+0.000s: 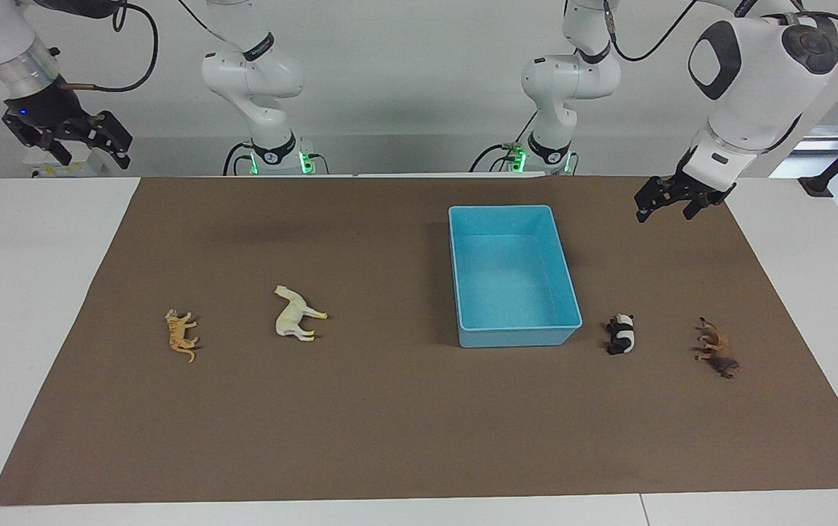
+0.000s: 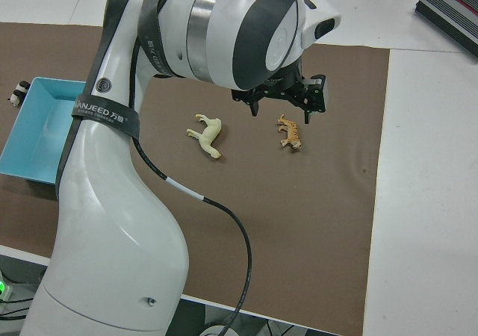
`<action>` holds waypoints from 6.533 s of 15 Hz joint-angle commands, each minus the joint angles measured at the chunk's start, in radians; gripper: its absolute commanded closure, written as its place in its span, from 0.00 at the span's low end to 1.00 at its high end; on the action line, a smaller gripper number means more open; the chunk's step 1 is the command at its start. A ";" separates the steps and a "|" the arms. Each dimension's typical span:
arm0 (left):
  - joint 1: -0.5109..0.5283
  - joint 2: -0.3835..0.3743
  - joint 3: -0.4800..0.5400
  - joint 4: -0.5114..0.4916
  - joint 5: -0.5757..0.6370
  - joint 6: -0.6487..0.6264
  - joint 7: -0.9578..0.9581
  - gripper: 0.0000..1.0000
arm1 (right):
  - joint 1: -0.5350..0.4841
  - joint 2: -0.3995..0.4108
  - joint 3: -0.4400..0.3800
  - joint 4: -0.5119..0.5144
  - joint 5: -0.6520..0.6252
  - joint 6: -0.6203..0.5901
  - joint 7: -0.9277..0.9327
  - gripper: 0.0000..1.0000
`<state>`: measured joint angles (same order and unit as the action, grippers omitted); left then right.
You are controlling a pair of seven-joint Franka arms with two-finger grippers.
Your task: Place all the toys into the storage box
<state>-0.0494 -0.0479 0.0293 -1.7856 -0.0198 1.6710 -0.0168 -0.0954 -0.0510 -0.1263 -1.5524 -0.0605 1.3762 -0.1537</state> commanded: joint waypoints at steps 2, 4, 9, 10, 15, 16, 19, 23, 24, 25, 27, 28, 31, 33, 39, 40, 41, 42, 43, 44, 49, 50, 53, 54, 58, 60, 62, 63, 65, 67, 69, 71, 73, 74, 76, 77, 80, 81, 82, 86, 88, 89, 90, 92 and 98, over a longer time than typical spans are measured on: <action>-0.013 -0.027 0.001 -0.035 -0.006 0.022 0.015 0.00 | -0.015 -0.084 0.010 -0.164 -0.013 0.129 -0.033 0.00; -0.006 -0.035 0.001 -0.079 -0.006 0.131 0.024 0.00 | -0.015 -0.111 0.010 -0.260 -0.013 0.231 -0.058 0.00; -0.015 0.066 0.000 -0.146 -0.009 0.476 0.061 0.00 | -0.049 -0.018 0.011 -0.295 -0.013 0.384 -0.305 0.00; -0.015 0.086 0.000 -0.147 -0.009 0.531 0.061 0.00 | -0.049 0.008 0.011 -0.295 -0.013 0.421 -0.335 0.00; -0.018 0.230 0.000 -0.164 -0.009 0.775 0.086 0.00 | -0.033 0.177 0.016 -0.296 0.008 0.633 -0.371 0.00; -0.024 0.241 0.000 -0.184 -0.008 0.844 0.099 0.00 | -0.035 0.201 0.017 -0.296 0.025 0.662 -0.371 0.00; -0.035 0.255 0.001 -0.238 -0.008 0.990 0.123 0.00 | -0.032 0.270 0.020 -0.296 0.073 0.748 -0.371 0.00; -0.038 0.252 0.000 -0.288 -0.008 1.012 0.133 0.00 | 0.005 0.355 0.022 -0.287 0.112 0.810 -0.369 0.00; -0.040 0.250 0.001 -0.299 -0.008 1.013 0.135 0.00 | 0.009 0.376 0.022 -0.290 0.125 0.825 -0.371 0.00; -0.046 0.246 0.001 -0.322 -0.008 1.020 0.135 0.00 | 0.011 0.393 0.022 -0.291 0.125 0.842 -0.375 0.00; -0.047 0.241 0.001 -0.366 -0.008 1.070 0.138 0.00 | 0.016 0.413 0.022 -0.298 0.125 0.873 -0.379 0.00; -0.049 0.243 0.001 -0.376 -0.006 1.081 0.147 0.00 | 0.017 0.422 0.022 -0.301 0.125 0.880 -0.380 0.00; -0.055 0.269 0.001 -0.388 -0.008 1.145 0.149 0.00 | 0.020 0.421 0.022 -0.369 0.125 0.934 -0.380 0.00; -0.053 0.284 0.001 -0.402 -0.008 1.191 0.147 0.00 | 0.022 0.413 0.022 -0.400 0.125 0.940 -0.392 0.00; -0.053 0.302 0.001 -0.411 -0.008 1.240 0.156 0.00 | 0.010 0.419 0.020 -0.413 0.125 0.940 -0.445 0.36; -0.053 0.307 0.004 -0.422 -0.008 1.272 0.156 0.00 | 0.011 0.421 0.020 -0.410 0.126 0.940 -0.440 0.73; -0.050 0.331 0.001 -0.428 -0.008 1.323 0.156 0.00 | 0.011 0.421 0.020 -0.410 0.126 0.940 -0.438 1.00; -0.043 0.342 0.001 -0.433 -0.008 1.357 0.158 0.00 | 0.010 0.421 0.020 -0.410 0.126 0.940 -0.438 1.00; -0.037 0.350 0.001 -0.434 -0.008 1.384 0.176 0.00 | 0.010 0.421 0.020 -0.410 0.126 0.940 -0.440 1.00; -0.027 0.355 0.001 -0.434 -0.008 1.391 0.190 0.00 | 0.010 0.421 0.020 -0.410 0.126 0.940 -0.441 1.00; -0.026 0.345 0.001 -0.462 -0.008 1.400 0.182 0.00 | 0.016 0.415 0.019 -0.368 0.126 0.919 -0.435 1.00; -0.026 0.344 0.001 -0.466 -0.008 1.406 0.179 0.00 | 0.020 0.409 0.019 -0.341 0.126 0.887 -0.419 1.00; -0.029 0.338 0.001 -0.489 -0.008 1.415 0.176 0.00 | 0.051 0.375 0.023 -0.226 0.116 0.729 -0.299 1.00; -0.032 0.336 0.000 -0.503 -0.008 1.435 0.172 0.00 | 0.077 0.367 0.020 -0.183 0.113 0.674 -0.253 1.00; -0.033 0.339 0.000 -0.511 -0.008 1.468 0.170 0.13 | 0.215 0.367 0.020 0.064 0.091 0.401 0.079 1.00; -0.032 0.339 0.000 -0.508 -0.008 1.467 0.157 0.59 | 0.340 0.413 0.020 0.196 0.079 0.304 0.347 1.00; -0.033 0.339 0.000 -0.502 -0.008 1.463 0.123 0.92 | 0.471 0.442 0.020 0.271 0.085 0.307 0.600 1.00; -0.033 0.338 0.000 -0.491 -0.008 1.451 0.115 1.00 | 0.518 0.457 0.023 0.309 0.090 0.305 0.696 1.00; -0.027 0.327 0.000 -0.442 -0.008 1.344 0.116 1.00 | 0.633 0.490 0.022 0.371 0.091 0.311 0.822 1.00; -0.026 0.310 0.000 -0.309 -0.008 1.084 0.117 1.00 | 0.719 0.511 0.025 0.400 0.102 0.381 0.980 1.00; -0.026 0.316 0.001 -0.150 -0.008 0.828 0.115 1.00 | 0.785 0.520 0.023 0.397 0.151 0.447 1.052 1.00; -0.036 0.315 0.004 -0.060 -0.009 0.692 0.103 1.00 | 0.848 0.588 0.023 0.402 0.153 0.576 1.193 1.00; -0.056 0.296 -0.003 -0.028 -0.009 0.603 0.042 1.00 | 0.908 0.658 0.023 0.387 0.153 0.750 1.293 1.00; -0.076 0.287 -0.003 0.000 -0.008 0.529 0.017 1.00 | 0.911 0.662 0.023 0.343 0.145 0.818 1.293 1.00; -0.115 0.278 -0.003 0.060 -0.006 0.385 -0.040 1.00 | 0.922 0.660 0.025 0.279 0.165 0.905 1.316 0.01; -0.125 0.267 -0.003 0.078 -0.006 0.344 -0.052 1.00 | 0.933 0.660 0.025 0.285 0.177 0.899 1.373 0.00; -0.132 0.246 -0.014 0.101 -0.008 0.283 -0.069 1.00 | 0.928 0.658 0.023 0.294 0.188 0.824 1.451 0.00; -0.135 0.243 -0.015 0.103 -0.006 0.277 -0.090 1.00 | 0.921 0.658 0.022 0.308 0.186 0.781 1.450 0.00; -0.147 0.238 -0.020 0.101 -0.006 0.274 -0.113 1.00 | 0.915 0.645 0.013 0.327 0.182 0.737 1.445 0.00; -0.243 0.220 -0.023 0.087 -0.005 0.230 -0.267 0.96 | 0.684 0.525 0.011 0.310 0.177 0.534 1.090 0.00; -0.305 0.201 -0.026 0.046 -0.005 0.242 -0.383 0.42 | 0.601 0.519 0.008 0.284 0.169 0.495 0.938 0.00; -0.341 0.186 -0.025 0.014 -0.005 0.249 -0.449 0.01 | 0.564 0.493 0.005 0.228 0.157 0.500 0.886 0.00; -0.366 0.178 -0.025 -0.006 0.004 0.260 -0.501 0.00 | 0.534 0.478 0.004 0.181 0.153 0.504 0.854 0.00; -0.383 0.171 -0.025 -0.015 0.014 0.265 -0.546 0.00 | 0.487 0.430 0.002 0.054 0.153 0.538 0.797 0.00; -0.161 0.183 -0.017 -0.011 0.015 0.320 -0.105 0.00 | 0.410 0.321 -0.003 -0.323 0.108 0.790 0.725 0.00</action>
<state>-0.3157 0.1565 0.0175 -1.7621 -0.0107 1.9385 -0.2860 0.3325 0.3470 -0.1399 -1.7365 0.0732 2.1059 0.6167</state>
